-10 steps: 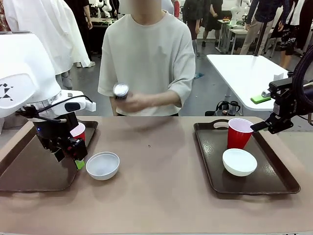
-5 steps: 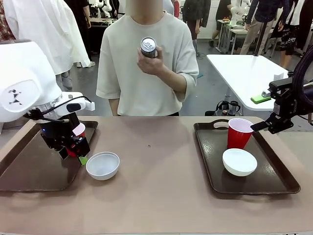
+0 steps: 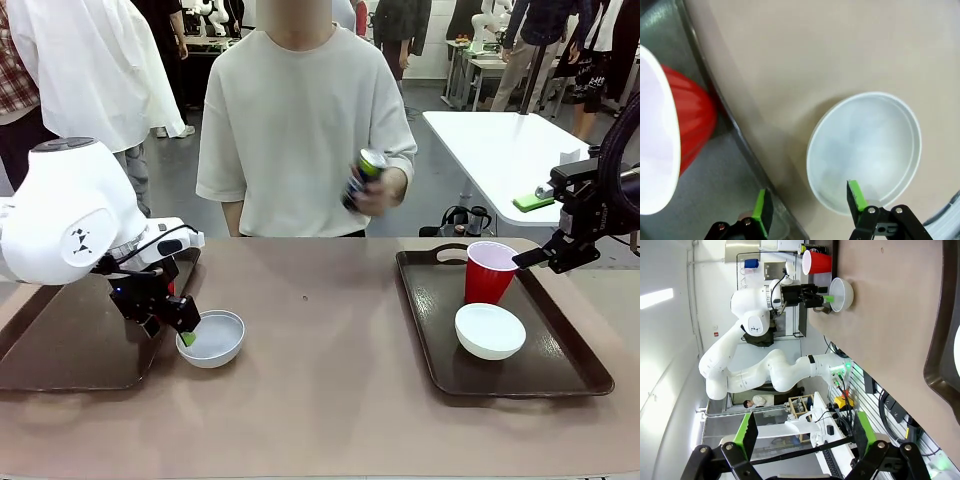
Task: Prepare tableware on both trays.
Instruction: Pick up a Picnic Bowl from the table and place it on a Handle tray.
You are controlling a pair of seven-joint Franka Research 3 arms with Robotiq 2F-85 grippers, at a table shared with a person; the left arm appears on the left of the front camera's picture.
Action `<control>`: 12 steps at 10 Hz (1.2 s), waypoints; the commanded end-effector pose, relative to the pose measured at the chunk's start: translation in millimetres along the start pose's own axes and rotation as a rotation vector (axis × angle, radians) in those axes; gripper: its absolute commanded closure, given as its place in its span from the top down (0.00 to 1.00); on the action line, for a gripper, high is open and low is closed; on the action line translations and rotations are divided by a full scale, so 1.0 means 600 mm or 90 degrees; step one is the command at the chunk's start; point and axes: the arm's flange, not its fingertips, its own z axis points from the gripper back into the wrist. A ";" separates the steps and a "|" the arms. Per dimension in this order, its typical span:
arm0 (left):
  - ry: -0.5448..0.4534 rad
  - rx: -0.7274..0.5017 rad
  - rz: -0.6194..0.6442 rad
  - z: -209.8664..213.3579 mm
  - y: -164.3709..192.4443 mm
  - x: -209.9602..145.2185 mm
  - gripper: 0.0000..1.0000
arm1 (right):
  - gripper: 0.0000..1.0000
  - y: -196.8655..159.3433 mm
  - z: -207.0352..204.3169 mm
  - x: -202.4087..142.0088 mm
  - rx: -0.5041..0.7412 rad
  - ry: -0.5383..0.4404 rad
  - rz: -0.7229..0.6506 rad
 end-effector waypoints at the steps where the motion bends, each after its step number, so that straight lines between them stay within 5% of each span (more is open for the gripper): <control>1: -0.019 -0.013 -0.008 -0.012 -0.007 0.001 0.79 | 1.00 -0.002 0.004 -0.001 -0.005 0.014 0.011; 5: -0.011 -0.003 -0.011 -0.038 -0.025 0.017 0.79 | 1.00 -0.002 0.004 -0.001 -0.005 0.014 0.011; 6: -0.017 -0.023 -0.028 -0.042 -0.025 0.019 0.63 | 1.00 -0.002 0.004 -0.001 -0.005 0.014 0.011; 7: -0.007 -0.022 -0.022 -0.043 -0.028 0.021 0.21 | 1.00 -0.002 0.004 -0.001 -0.005 0.014 0.011; 8: -0.011 -0.025 -0.019 -0.040 -0.030 0.022 0.04 | 1.00 -0.002 0.004 -0.001 -0.005 0.014 0.011; 12: -0.012 -0.018 -0.012 -0.033 -0.034 0.021 0.00 | 1.00 -0.002 0.004 -0.001 -0.005 0.014 0.011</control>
